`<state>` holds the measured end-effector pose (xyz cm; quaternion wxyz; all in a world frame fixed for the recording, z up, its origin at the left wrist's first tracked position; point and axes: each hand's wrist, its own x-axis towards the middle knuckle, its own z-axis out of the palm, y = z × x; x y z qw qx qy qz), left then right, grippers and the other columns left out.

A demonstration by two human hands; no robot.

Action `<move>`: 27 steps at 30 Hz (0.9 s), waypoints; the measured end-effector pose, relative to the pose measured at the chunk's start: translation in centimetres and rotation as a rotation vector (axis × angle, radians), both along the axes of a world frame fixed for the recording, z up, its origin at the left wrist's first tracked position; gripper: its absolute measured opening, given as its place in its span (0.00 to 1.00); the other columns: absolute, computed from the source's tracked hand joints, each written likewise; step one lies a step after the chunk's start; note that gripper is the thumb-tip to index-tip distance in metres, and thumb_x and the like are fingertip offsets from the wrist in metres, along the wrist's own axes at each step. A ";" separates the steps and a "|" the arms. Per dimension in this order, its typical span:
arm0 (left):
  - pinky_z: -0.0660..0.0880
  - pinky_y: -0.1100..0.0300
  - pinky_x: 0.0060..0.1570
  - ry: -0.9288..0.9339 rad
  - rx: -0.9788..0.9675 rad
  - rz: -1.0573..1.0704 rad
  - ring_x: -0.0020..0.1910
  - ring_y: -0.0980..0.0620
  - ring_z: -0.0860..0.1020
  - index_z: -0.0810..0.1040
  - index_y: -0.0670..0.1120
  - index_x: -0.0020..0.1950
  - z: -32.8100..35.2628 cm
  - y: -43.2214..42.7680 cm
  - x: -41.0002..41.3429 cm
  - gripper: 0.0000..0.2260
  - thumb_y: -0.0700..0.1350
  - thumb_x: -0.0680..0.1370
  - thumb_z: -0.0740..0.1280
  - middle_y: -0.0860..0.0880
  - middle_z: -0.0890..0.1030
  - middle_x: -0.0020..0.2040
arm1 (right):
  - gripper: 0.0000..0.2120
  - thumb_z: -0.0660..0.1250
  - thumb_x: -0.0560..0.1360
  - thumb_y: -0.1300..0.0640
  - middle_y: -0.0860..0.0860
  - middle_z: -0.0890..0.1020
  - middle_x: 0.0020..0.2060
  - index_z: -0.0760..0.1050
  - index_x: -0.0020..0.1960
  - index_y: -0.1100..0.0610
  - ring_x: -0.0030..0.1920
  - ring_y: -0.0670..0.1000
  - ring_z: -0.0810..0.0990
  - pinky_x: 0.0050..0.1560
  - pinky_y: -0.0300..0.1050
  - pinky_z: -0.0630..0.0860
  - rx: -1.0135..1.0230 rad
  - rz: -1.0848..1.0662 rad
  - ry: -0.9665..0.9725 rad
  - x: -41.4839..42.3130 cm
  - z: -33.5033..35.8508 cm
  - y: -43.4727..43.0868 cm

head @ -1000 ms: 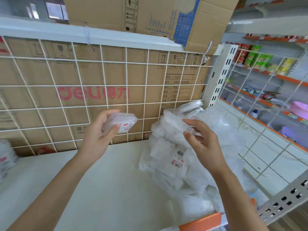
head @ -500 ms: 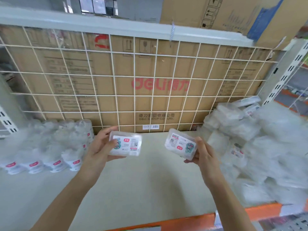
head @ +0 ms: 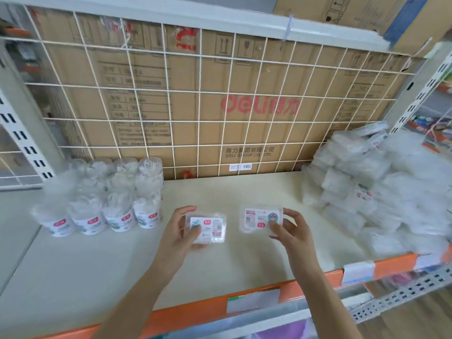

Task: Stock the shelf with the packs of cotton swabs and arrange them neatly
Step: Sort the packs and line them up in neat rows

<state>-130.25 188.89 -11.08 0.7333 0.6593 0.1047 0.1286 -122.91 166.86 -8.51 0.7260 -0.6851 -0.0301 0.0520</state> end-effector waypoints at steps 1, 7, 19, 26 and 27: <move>0.81 0.56 0.37 0.009 0.002 -0.012 0.43 0.54 0.82 0.70 0.49 0.58 -0.2 0.0 0.0 0.19 0.45 0.68 0.66 0.44 0.80 0.49 | 0.10 0.67 0.74 0.65 0.52 0.85 0.38 0.72 0.55 0.59 0.40 0.48 0.82 0.37 0.38 0.78 -0.011 0.005 -0.007 -0.2 -0.2 0.1; 0.81 0.50 0.41 0.035 -0.009 -0.056 0.47 0.47 0.80 0.72 0.51 0.61 0.0 0.8 0.3 0.21 0.49 0.68 0.66 0.41 0.77 0.46 | 0.08 0.67 0.75 0.62 0.52 0.84 0.40 0.78 0.53 0.57 0.41 0.49 0.82 0.38 0.40 0.77 0.017 0.113 -0.041 -0.4 0.2 1.7; 0.80 0.48 0.42 0.040 -0.087 -0.062 0.52 0.41 0.79 0.75 0.51 0.60 -0.3 0.9 -0.2 0.23 0.60 0.69 0.67 0.39 0.77 0.55 | 0.09 0.71 0.72 0.64 0.48 0.81 0.40 0.81 0.46 0.50 0.37 0.44 0.79 0.39 0.35 0.72 -0.149 0.344 -0.176 1.9 0.6 9.3; 0.79 0.45 0.45 0.053 -0.123 -0.035 0.53 0.41 0.79 0.73 0.49 0.61 -0.5 1.2 0.1 0.24 0.57 0.68 0.68 0.41 0.78 0.54 | 0.08 0.70 0.70 0.52 0.45 0.81 0.44 0.78 0.49 0.45 0.45 0.41 0.78 0.47 0.37 0.74 -0.264 0.478 -0.314 1.3 0.0 10.6; 0.79 0.45 0.46 0.050 -0.150 -0.007 0.54 0.41 0.79 0.74 0.49 0.60 -0.6 1.2 0.1 0.23 0.57 0.68 0.68 0.40 0.78 0.55 | 0.10 0.68 0.70 0.47 0.45 0.80 0.46 0.76 0.51 0.44 0.48 0.41 0.78 0.50 0.40 0.75 -0.271 0.479 -0.315 1.3 -0.3 10.3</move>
